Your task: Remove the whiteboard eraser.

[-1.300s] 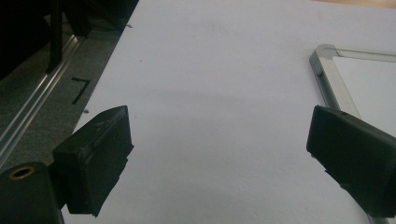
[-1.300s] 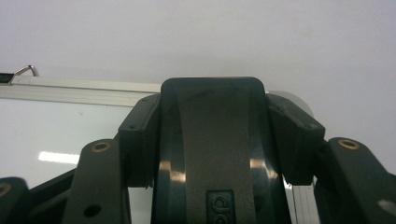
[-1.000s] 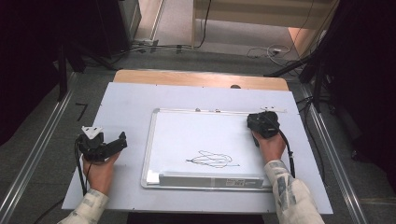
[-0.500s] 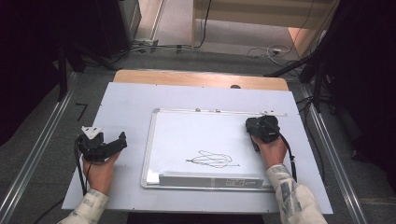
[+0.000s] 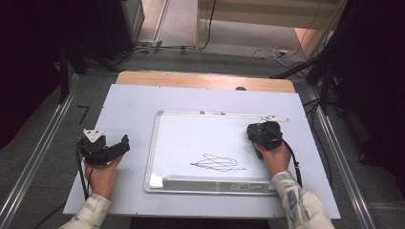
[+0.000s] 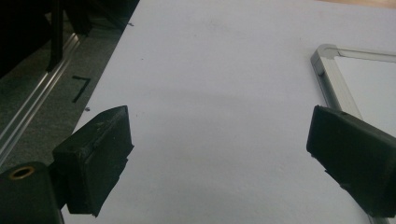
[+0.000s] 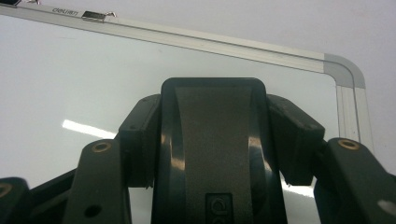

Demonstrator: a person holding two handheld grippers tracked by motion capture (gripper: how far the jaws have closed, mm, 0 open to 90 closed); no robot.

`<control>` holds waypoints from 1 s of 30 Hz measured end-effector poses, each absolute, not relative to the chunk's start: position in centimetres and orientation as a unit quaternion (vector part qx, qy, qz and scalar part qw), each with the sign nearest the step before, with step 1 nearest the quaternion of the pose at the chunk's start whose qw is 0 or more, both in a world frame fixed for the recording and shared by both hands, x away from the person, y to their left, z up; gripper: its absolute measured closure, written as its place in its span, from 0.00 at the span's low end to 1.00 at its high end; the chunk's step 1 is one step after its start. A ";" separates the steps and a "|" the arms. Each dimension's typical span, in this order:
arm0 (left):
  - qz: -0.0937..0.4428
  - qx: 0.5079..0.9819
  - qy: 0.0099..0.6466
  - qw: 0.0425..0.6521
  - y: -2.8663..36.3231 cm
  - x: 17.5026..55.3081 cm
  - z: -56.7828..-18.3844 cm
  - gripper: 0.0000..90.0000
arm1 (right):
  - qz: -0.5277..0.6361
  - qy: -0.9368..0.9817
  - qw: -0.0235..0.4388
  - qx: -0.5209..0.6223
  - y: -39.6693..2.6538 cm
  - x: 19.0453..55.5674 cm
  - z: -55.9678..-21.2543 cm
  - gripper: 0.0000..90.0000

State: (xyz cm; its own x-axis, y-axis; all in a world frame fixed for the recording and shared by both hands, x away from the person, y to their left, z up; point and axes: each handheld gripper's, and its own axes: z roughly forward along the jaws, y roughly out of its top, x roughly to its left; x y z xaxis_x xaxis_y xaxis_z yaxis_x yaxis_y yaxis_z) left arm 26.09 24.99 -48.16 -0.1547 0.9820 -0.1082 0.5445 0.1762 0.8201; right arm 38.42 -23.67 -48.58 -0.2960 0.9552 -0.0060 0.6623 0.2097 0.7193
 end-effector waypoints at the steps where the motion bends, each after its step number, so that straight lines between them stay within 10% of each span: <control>1: 0.323 0.555 0.688 0.339 25.0 26.1 -48.1 0.08 | 0.315 0.741 0.237 0.544 -23.7 38.4 -48.6 0.43; 30: 0.321 0.555 0.687 0.342 25.1 26.0 -48.1 0.08 | 0.378 0.716 0.242 0.535 -26.0 33.9 -44.3 0.43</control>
State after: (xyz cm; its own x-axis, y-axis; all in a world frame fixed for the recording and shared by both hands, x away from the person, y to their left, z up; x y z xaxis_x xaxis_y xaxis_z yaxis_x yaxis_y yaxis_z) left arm 26.03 25.07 -48.10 -0.1492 0.9823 -0.1130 0.5431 0.1769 0.8208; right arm 33.87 -25.96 -44.30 -0.3103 0.9489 0.0584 0.5825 0.1412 0.8005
